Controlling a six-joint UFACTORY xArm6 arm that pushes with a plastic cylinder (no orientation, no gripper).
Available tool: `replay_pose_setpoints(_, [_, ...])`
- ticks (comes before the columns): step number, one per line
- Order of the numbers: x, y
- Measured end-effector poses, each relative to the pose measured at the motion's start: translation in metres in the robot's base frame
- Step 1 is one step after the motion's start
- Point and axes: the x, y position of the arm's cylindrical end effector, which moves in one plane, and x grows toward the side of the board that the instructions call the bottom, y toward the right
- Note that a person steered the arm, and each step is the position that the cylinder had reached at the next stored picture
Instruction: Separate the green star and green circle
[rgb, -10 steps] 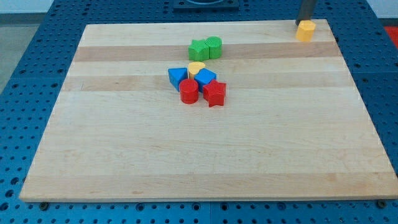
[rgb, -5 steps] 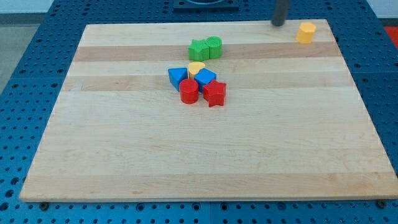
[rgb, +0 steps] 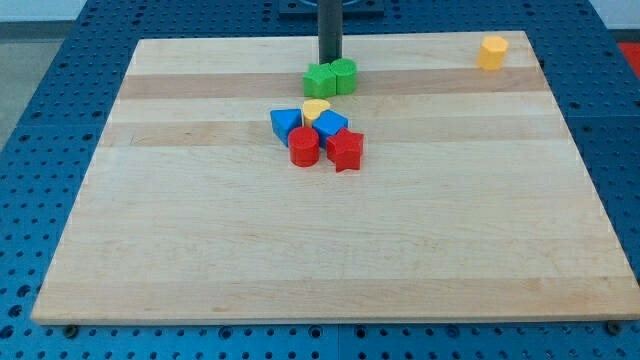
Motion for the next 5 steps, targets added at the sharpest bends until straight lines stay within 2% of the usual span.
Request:
replay_pose_setpoints(4, [0.072, -0.015])
replay_pose_setpoints(5, [0.062, -0.015])
